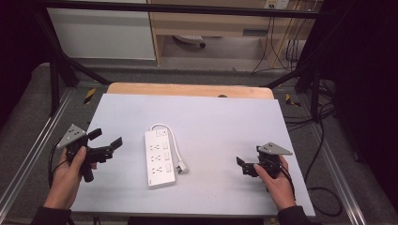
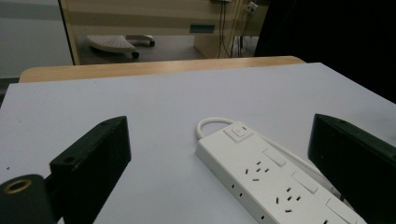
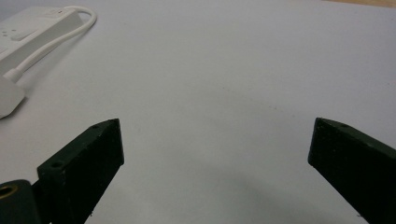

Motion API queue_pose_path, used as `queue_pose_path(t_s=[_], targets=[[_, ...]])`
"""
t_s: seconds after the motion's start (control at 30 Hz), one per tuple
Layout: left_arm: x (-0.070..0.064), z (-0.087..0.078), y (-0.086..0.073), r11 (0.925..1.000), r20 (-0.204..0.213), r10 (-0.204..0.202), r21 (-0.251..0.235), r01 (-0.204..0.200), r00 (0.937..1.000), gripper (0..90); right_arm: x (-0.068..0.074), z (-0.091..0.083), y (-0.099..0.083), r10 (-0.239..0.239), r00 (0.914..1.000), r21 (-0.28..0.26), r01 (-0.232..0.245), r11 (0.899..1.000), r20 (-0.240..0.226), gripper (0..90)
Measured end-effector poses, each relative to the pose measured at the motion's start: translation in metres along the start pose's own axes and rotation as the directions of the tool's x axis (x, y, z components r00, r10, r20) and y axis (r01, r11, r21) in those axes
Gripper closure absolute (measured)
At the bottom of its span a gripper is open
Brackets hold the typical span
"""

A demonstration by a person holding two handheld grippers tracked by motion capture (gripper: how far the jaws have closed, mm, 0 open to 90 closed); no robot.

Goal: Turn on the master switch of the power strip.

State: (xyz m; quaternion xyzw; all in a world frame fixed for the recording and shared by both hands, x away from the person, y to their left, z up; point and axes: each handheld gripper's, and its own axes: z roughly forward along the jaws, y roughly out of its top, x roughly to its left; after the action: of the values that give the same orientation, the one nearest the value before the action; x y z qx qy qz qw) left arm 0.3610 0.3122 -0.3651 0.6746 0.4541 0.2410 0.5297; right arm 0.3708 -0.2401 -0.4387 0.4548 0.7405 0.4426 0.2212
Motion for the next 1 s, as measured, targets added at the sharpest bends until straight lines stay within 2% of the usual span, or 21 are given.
queue_pose_path(t_s=[0.4,1.0], targets=[[0.011,-0.007,-0.010,0.9999,-0.012,-0.015,-0.003,0.015,0.9998,5.9,-0.001,-0.011,-0.002,0.005,1.0000,-0.013,-0.005,1.000,0.005,4.0],[0.025,-0.010,-0.031,0.9993,-0.035,-0.036,0.010,0.036,0.9987,6.5,-0.006,-0.014,-0.007,0.008,0.9997,-0.014,-0.008,1.000,0.025,4.0]])
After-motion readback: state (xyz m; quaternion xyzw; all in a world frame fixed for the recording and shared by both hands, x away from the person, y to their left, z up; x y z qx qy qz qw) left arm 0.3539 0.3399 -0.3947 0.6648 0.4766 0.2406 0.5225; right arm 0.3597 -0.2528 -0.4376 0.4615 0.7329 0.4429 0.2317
